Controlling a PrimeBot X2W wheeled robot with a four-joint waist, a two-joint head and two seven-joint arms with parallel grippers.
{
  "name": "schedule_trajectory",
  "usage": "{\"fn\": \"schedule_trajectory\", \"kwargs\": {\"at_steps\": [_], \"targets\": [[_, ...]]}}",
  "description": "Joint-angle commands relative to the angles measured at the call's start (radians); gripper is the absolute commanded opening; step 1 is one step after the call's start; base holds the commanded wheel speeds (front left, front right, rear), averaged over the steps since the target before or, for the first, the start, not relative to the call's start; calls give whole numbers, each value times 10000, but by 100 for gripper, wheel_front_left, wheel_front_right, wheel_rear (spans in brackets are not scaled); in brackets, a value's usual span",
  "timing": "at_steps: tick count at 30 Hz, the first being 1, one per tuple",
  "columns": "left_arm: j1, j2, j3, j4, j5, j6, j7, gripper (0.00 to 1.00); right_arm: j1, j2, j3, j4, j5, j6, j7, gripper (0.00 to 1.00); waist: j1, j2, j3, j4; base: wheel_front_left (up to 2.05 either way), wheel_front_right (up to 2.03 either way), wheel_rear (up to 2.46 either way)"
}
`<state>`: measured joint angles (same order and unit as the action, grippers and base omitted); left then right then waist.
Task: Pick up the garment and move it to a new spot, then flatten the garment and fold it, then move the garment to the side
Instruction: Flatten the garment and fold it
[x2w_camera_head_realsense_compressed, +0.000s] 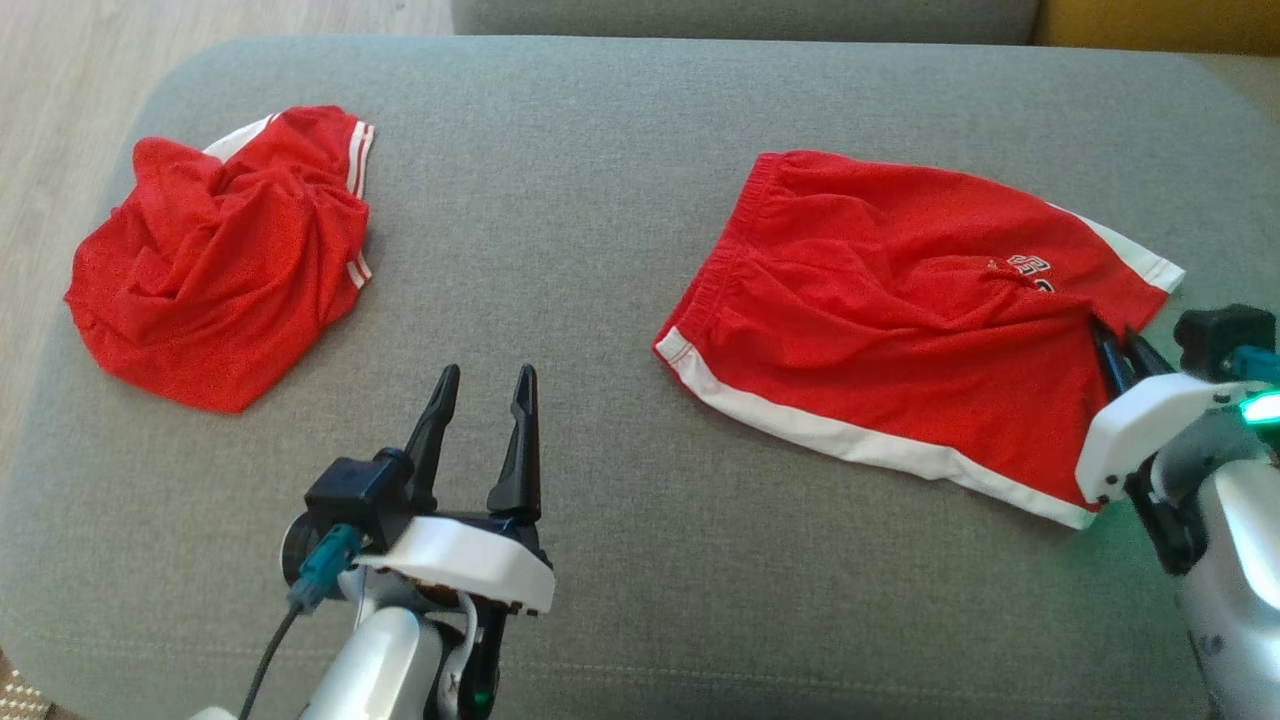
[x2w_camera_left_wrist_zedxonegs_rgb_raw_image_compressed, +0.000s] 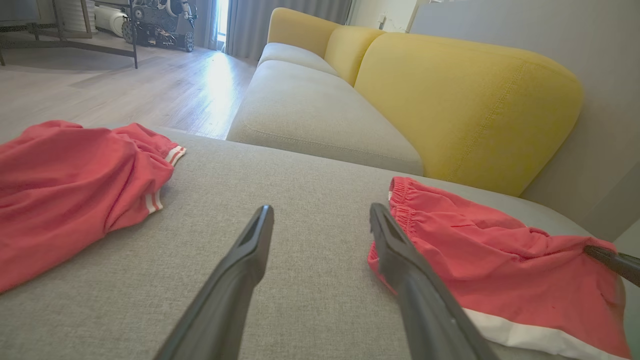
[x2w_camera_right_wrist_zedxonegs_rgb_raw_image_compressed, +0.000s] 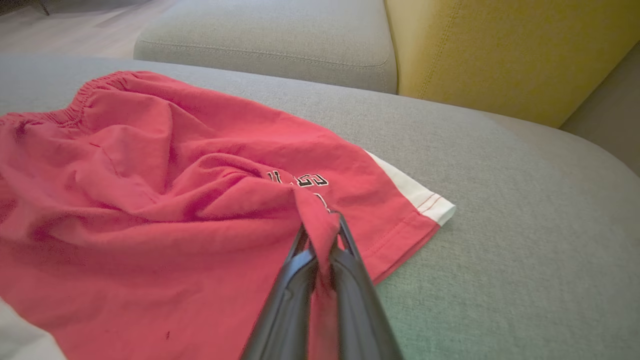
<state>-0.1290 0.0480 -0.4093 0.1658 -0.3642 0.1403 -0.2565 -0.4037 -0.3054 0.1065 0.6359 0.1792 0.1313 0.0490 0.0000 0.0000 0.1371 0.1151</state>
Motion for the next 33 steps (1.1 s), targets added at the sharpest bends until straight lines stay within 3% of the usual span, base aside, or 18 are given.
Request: {"fn": "schedule_trajectory", "kwargs": {"at_steps": [1, 2, 3, 4, 13, 22, 28, 33], "targets": [[-491, 22, 254, -269, -44, -7, -53, 100, -463, -359, 210, -55, 19, -6, -43, 0, 0, 0, 30, 41, 0, 0, 0], [-514, 22, 246, -264, -52, -2, -53, 100, -562, -397, 272, 102, 20, -6, -50, 0, 0, 0, 41, 53, 0, 0, 0], [-527, 22, 243, -257, -61, 4, -53, 100, -648, -401, 305, 226, 53, -6, -106, 22, 0, 0, 45, 54, 0, 0, 0], [-534, 22, 245, -248, -66, 12, -53, 100, -724, -373, 288, 327, 107, -6, -197, 100, 0, 0, 46, 42, 0, 0, 0], [-508, 22, 334, -189, -48, 9, -53, 100, -594, 245, 138, 118, 499, -6, -1029, 100, 0, 0, -174, -598, 0, 0, 0], [-692, 22, 328, 185, 55, -131, -53, 100, 777, 1481, -316, -1851, 1037, -6, -1420, 100, 0, 0, -265, -1531, 0, 0, 0], [-1028, 22, 319, 1287, 19, -372, -53, 100, 2019, 2273, -288, -3530, 1359, -6, -1488, 100, 0, 0, -150, -2191, 0, 0, 0], [-1458, 22, 422, 2343, 319, -533, -53, 100, 2686, 2495, -145, -4362, 1422, -6, -1346, 100, 0, 0, -32, -2660, 0, 0, 0]]}}
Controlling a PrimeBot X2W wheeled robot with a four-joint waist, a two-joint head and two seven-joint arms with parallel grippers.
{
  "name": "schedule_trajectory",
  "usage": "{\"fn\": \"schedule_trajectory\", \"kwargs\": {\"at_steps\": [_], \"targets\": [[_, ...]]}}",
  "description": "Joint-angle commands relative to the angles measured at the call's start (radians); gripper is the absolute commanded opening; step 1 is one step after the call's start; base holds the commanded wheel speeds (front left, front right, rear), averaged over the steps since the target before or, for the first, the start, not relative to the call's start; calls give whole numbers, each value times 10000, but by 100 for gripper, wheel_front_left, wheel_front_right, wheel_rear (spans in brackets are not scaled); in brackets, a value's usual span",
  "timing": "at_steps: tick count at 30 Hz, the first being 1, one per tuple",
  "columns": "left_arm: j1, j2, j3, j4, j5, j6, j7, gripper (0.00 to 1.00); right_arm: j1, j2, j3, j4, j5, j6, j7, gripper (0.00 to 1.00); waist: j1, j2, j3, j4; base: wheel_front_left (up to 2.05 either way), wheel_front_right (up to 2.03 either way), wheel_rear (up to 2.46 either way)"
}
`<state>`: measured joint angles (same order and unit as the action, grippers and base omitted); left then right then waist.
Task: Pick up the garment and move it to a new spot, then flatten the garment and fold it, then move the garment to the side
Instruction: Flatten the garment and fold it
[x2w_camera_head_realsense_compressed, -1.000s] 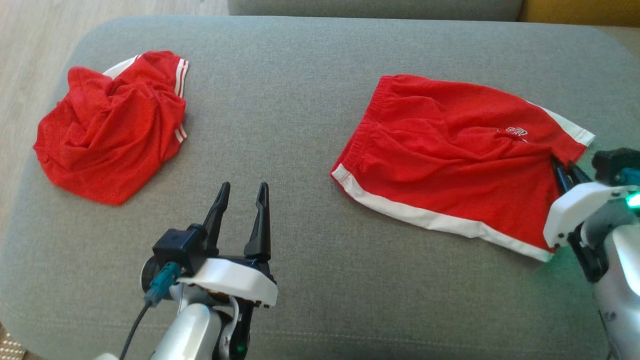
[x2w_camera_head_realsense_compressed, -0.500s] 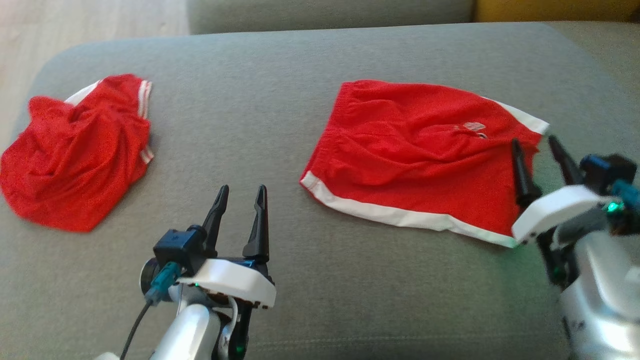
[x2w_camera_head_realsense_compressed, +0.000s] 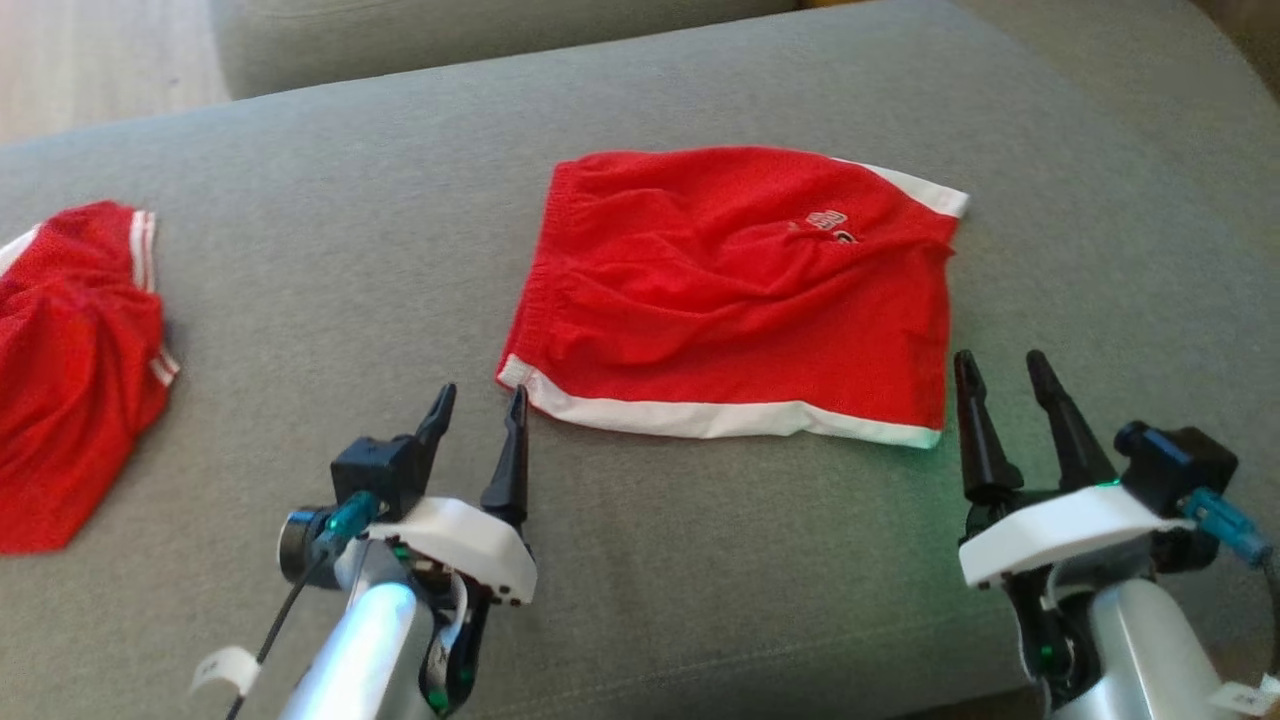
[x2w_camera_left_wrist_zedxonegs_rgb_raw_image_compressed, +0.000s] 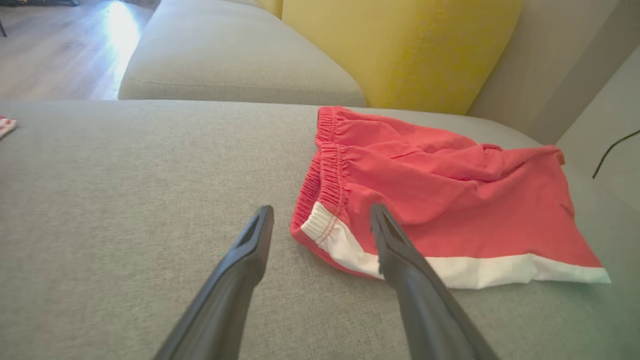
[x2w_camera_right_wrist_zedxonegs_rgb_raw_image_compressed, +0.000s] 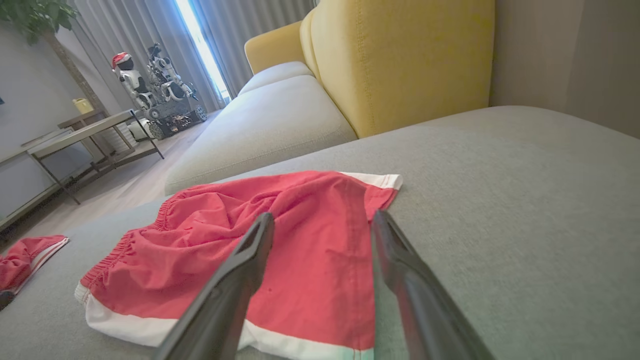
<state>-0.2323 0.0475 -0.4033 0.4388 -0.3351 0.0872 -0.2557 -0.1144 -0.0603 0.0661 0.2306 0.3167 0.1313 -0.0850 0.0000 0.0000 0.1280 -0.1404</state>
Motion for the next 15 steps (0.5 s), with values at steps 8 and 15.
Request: {"fn": "schedule_trajectory", "kwargs": {"at_steps": [8, 15], "targets": [[-1437, 163, 567, 1624, 710, -41, -61, 100, 125, 96, 274, -853, 112, -6, 200, 100, 0, 0, 310, -553, 0, 0, 0], [-2074, 206, 545, 2539, 1057, -319, -61, 100, 122, 99, 280, -875, 239, -6, 176, 100, 0, 0, 469, -716, 0, 0, 0]]}}
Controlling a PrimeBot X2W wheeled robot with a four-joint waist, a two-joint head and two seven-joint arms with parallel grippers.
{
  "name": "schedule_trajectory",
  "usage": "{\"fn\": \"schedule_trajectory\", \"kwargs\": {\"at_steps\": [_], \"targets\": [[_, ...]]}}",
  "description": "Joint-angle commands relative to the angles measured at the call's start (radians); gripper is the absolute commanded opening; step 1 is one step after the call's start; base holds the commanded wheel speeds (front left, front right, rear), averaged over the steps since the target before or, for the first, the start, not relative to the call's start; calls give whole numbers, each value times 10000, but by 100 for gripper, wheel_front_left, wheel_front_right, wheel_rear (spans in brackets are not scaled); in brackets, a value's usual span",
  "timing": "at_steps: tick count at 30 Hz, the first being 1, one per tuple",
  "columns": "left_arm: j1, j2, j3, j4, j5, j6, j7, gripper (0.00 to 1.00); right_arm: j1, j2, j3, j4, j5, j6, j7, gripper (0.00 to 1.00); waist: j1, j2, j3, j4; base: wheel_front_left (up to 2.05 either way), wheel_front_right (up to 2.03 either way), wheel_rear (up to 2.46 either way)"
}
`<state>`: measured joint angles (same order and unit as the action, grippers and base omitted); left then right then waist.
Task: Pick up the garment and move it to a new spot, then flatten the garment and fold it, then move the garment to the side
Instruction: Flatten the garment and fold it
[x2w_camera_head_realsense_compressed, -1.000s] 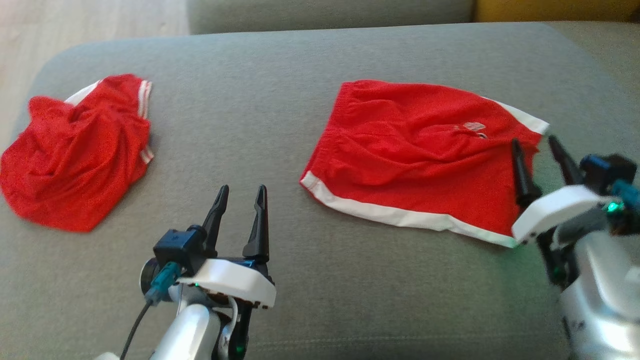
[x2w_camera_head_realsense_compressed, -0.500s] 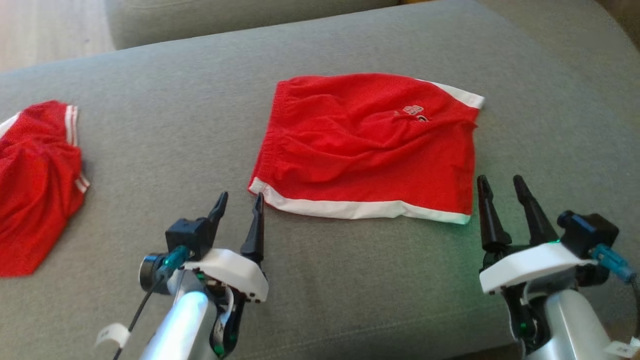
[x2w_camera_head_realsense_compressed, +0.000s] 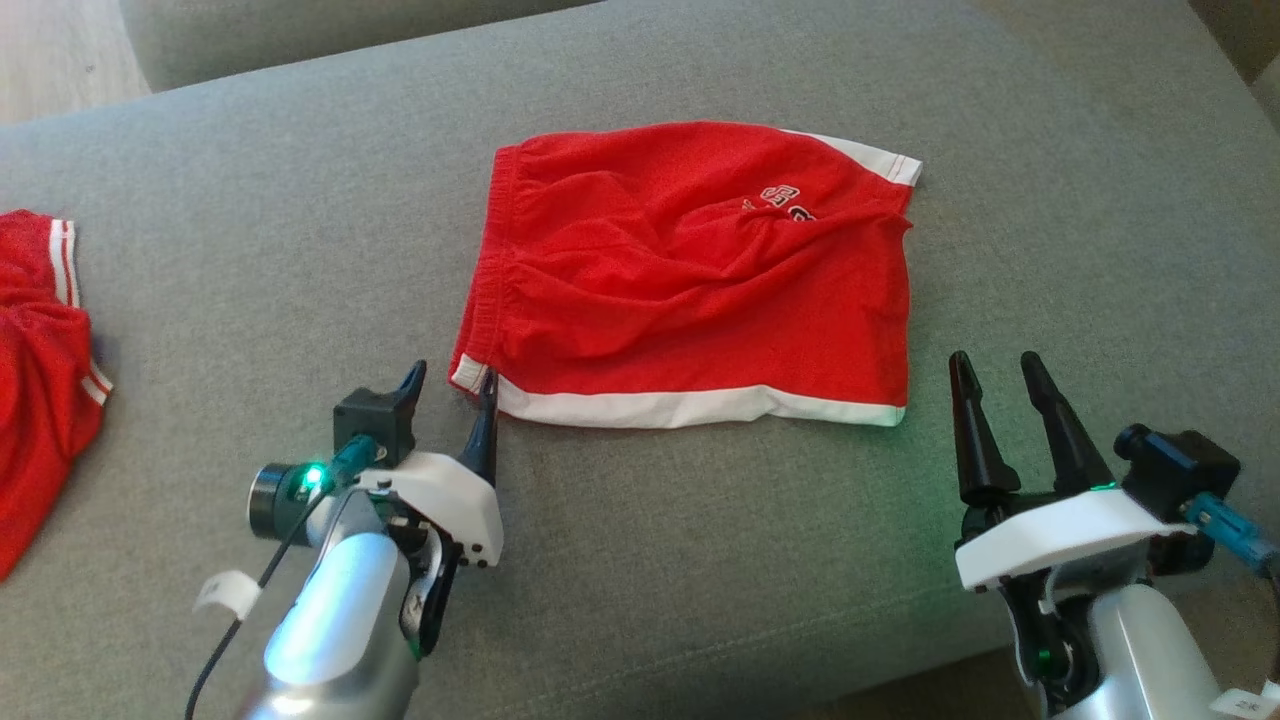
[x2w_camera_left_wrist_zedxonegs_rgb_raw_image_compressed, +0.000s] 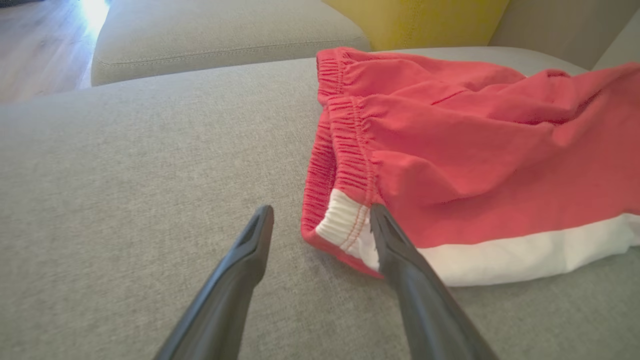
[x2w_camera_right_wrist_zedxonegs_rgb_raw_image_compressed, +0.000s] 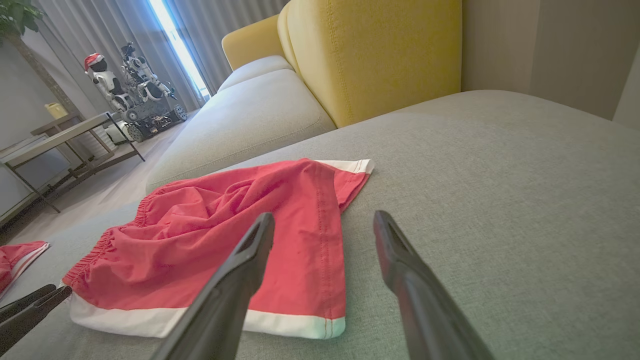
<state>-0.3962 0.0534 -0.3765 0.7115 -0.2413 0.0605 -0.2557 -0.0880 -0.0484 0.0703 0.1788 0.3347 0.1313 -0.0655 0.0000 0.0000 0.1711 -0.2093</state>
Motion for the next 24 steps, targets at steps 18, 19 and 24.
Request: {"fn": "schedule_trajectory", "kwargs": {"at_steps": [18, 19, 24], "targets": [[-897, 83, 378, 453, 205, -404, -61, 0, -201, -19, 12, 226, 183, -6, -8, 100, 0, 0, 162, -94, 0, 0, 0], [-822, 62, 446, 179, 195, -361, -61, 0, -215, -19, 100, 442, 403, -6, 38, 100, 0, 0, 168, -35, 0, 0, 0], [-596, 19, 476, -363, 177, -391, -61, 0, -388, -19, 244, 1248, 1050, -6, 158, 100, 0, 0, 188, 208, 0, 0, 0]]}}
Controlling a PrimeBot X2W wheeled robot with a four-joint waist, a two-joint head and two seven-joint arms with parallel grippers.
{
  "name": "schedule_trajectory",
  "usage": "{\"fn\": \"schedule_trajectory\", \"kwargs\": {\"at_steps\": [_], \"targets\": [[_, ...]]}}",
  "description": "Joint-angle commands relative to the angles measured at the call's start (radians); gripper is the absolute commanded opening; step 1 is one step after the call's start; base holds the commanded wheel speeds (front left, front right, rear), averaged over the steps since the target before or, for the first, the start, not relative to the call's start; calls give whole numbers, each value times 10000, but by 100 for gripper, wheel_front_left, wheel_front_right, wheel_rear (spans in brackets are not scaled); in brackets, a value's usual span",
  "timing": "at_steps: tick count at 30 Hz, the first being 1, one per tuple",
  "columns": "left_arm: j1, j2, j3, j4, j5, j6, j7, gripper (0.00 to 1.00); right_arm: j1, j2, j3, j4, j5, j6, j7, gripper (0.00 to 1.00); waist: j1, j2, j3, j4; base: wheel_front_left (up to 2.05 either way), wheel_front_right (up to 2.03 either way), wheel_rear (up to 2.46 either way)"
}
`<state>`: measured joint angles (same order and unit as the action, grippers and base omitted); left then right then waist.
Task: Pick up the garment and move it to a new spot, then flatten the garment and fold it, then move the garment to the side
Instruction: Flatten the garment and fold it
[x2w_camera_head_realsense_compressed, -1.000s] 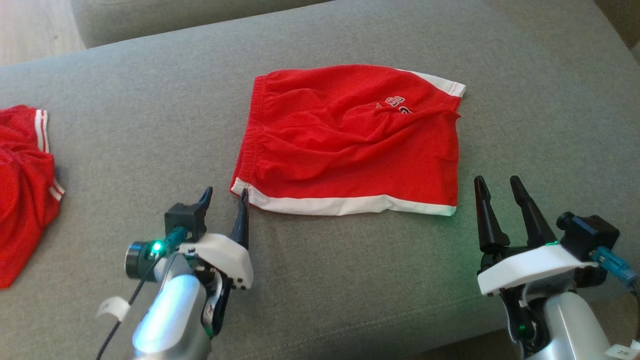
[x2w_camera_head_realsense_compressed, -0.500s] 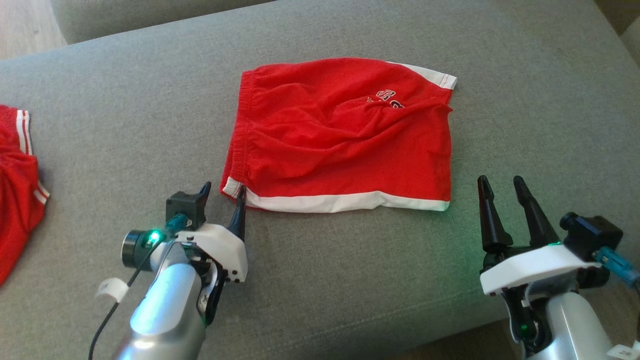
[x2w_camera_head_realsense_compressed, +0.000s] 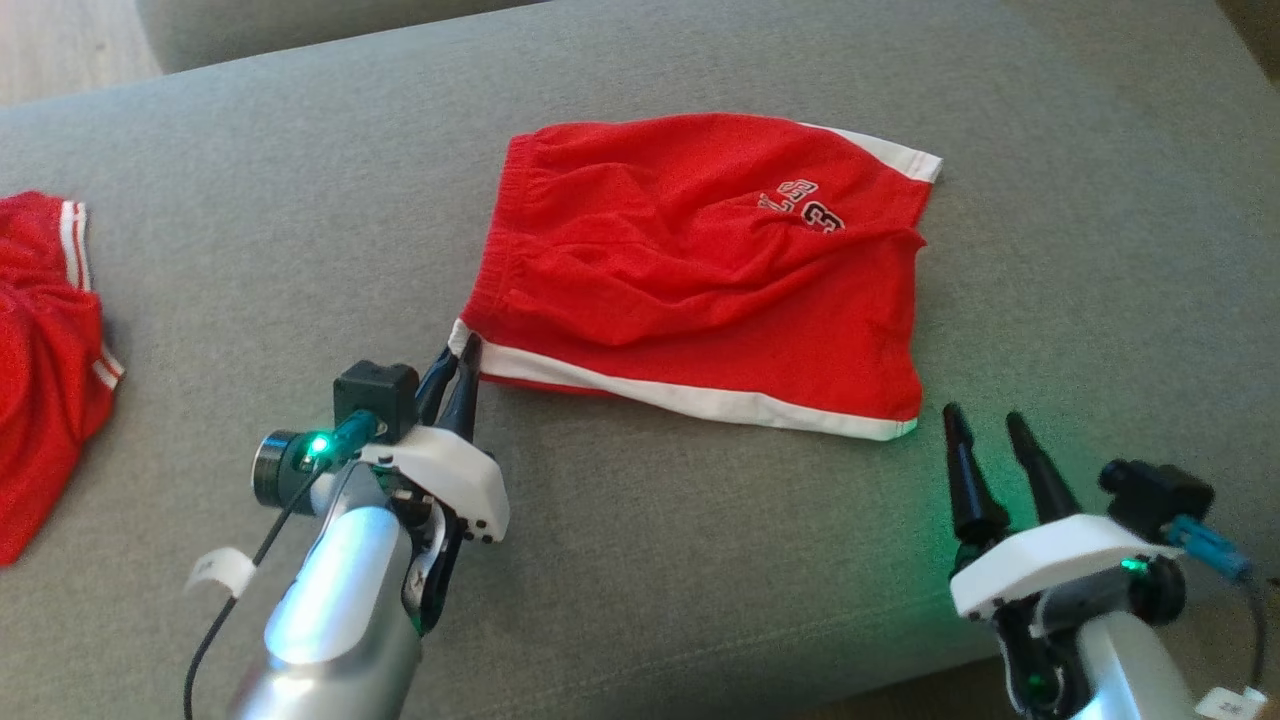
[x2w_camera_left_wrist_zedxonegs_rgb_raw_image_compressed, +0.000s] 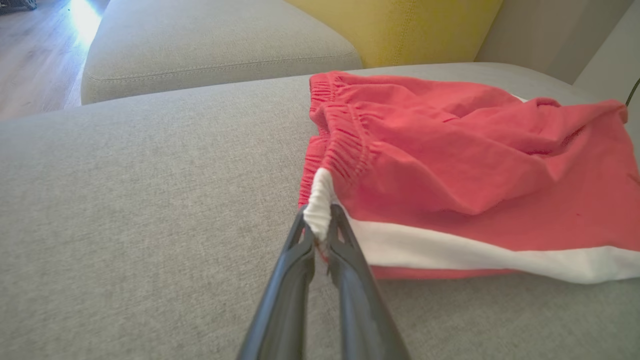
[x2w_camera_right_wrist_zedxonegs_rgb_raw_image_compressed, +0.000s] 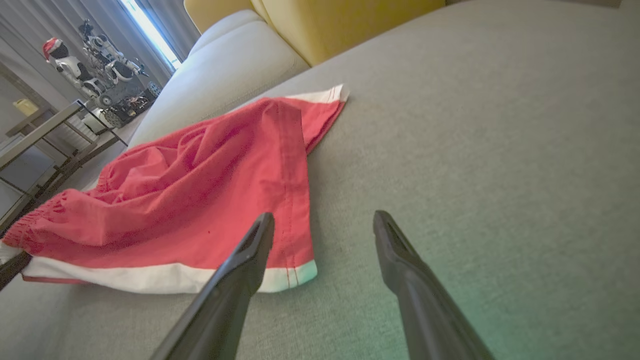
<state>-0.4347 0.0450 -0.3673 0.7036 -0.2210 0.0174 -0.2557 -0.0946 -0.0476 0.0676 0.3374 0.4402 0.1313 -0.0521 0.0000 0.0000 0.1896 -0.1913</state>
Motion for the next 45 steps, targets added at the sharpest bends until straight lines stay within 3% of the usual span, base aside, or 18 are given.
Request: {"fn": "schedule_trajectory", "kwargs": {"at_steps": [1, 7, 13, 26, 27, 28, 29, 38, 45], "targets": [[-172, 96, 375, -388, -29, 39, -61, 0, -386, -26, 319, -140, -3, -6, 38, 100, 0, 0, 13, 83, 0, 0, 0], [-24, 67, 363, -905, -121, 112, -61, 0, -907, -26, 403, 1271, -589, -6, 49, 100, 0, 0, 69, 406, 0, 0, 0], [-20, 57, 261, -1102, -204, 168, -61, 0, -1347, -26, 686, 2317, -278, -6, -145, 100, 0, 0, 55, 606, 0, 0, 0], [123, 54, 89, -1212, -380, 263, -61, 0, -1713, -26, 1453, 3501, 140, -6, -201, 99, 0, 0, -57, 700, 0, 0, 0], [134, 54, 96, -1213, -377, 266, -61, 0, -1726, -26, 1571, 3537, 218, -6, -128, 45, 0, 0, -69, 706, 0, 0, 0], [145, 54, 105, -1213, -372, 271, -61, 0, -1741, -26, 1664, 3566, 267, -6, -76, 27, 0, 0, -82, 709, 0, 0, 0], [155, 54, 115, -1214, -366, 275, -61, 0, -1756, -26, 1721, 3592, 291, -6, -56, 0, 0, 0, -94, 714, 0, 0, 0], [266, 53, 317, -1304, -309, 292, -61, 0, -1861, -26, 1675, 3450, -306, -6, -247, 0, 0, 0, -188, 783, 0, 0, 0], [550, 53, 502, -2025, -409, 182, -61, 0, -2050, -470, 1193, 1995, -1425, -6, -467, 0, 0, 0, -606, 961, 0, 0, 0]]}}
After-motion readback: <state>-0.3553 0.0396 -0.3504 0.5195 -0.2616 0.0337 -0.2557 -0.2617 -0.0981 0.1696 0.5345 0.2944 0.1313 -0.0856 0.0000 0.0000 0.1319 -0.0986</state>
